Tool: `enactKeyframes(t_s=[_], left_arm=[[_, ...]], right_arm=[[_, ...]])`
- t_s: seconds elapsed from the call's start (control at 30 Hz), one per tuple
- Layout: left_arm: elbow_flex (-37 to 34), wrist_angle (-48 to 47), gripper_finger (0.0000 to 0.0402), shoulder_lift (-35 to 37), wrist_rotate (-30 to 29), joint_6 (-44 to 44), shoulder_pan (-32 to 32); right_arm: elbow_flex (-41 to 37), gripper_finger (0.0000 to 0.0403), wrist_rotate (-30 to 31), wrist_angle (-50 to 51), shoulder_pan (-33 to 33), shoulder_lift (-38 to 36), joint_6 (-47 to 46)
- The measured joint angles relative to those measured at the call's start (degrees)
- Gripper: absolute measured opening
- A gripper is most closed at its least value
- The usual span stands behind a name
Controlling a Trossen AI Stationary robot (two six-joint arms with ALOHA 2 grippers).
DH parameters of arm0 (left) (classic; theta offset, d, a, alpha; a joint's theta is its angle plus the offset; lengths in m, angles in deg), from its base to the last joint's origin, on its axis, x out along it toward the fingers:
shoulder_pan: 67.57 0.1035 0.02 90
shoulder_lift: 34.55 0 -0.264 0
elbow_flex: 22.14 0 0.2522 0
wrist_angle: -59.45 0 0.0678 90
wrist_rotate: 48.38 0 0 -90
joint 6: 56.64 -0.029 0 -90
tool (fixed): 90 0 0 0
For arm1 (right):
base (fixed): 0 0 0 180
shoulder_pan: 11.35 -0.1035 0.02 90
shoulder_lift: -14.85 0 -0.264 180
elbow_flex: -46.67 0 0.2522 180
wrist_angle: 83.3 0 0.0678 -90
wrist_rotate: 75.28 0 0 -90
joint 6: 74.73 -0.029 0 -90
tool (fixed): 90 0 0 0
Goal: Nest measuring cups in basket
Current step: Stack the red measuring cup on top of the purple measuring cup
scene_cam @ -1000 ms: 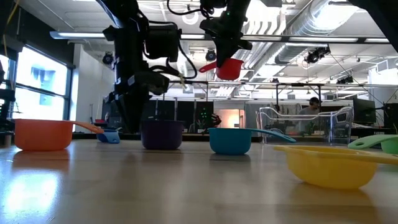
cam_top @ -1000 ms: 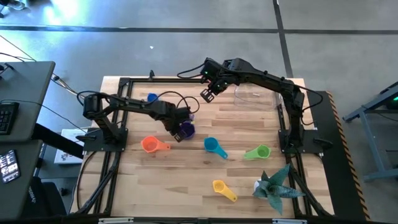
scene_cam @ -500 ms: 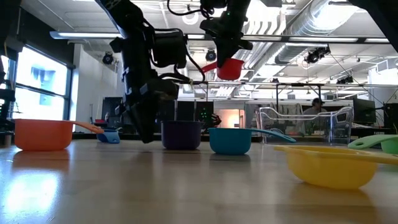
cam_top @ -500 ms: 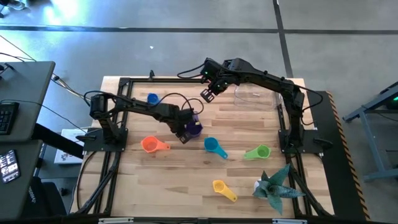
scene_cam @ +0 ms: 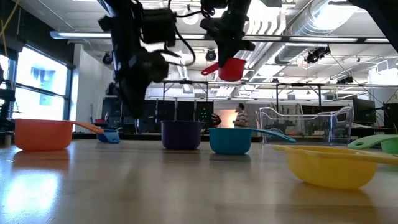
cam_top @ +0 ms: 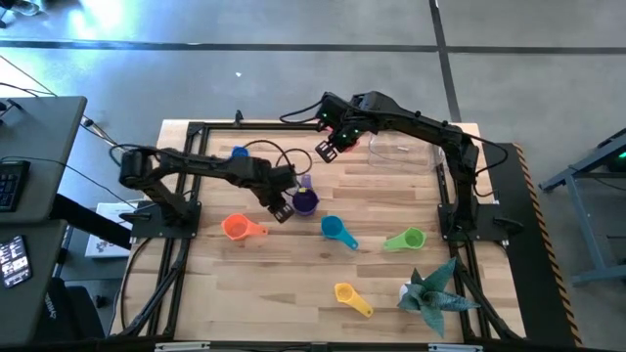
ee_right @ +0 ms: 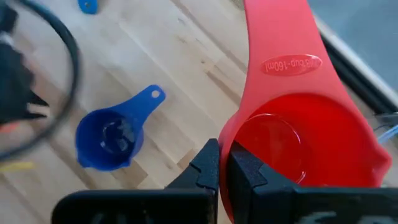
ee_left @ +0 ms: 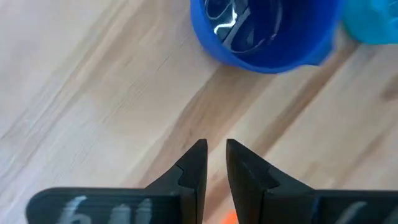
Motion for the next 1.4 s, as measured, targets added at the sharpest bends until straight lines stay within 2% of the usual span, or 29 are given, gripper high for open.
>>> enactKeyframes(t_s=[0.17, 0.3, 0.43, 0.77, 0.97, 1.17, 1.4], left_arm=[[0.0, -0.9, 0.0049, 8.5, -0.6, 2.5, 0.0], [0.0, -0.8, 0.0049, 15.9, -2.2, 2.7, 0.0], [0.0, -0.8, 0.0049, 23.1, -3.0, -1.8, 0.0], [0.0, -1.4, 0.0049, 37.0, -3.1, -14.3, 0.0], [0.0, -1.7, 0.0049, 42.0, -2.9, -17.1, 0.0], [0.0, -3.4, 0.0049, 44.9, -2.7, -17.7, 0.0], [0.0, -5.8, 0.0049, 45.8, -2.5, -17.8, 0.0]], right_arm=[[0.0, 0.0003, -0.7, 0.2, -1.8, 0.0, -0.5], [0.0, 0.0003, -0.7, 0.2, -4.2, 0.0, -4.9], [0.0, 0.0003, 0.5, -0.1, -7.1, 0.0, -13.0], [-0.1, 0.0003, 10.6, -4.1, -16.0, 0.0, -39.6], [-0.1, 0.0003, 17.7, -6.9, -20.8, 0.0, -51.4], [-0.1, 0.0003, 24.3, -9.6, -24.6, 0.9, -59.4], [-0.2, 0.0003, 24.6, -12.6, -25.3, 5.3, -63.5]])
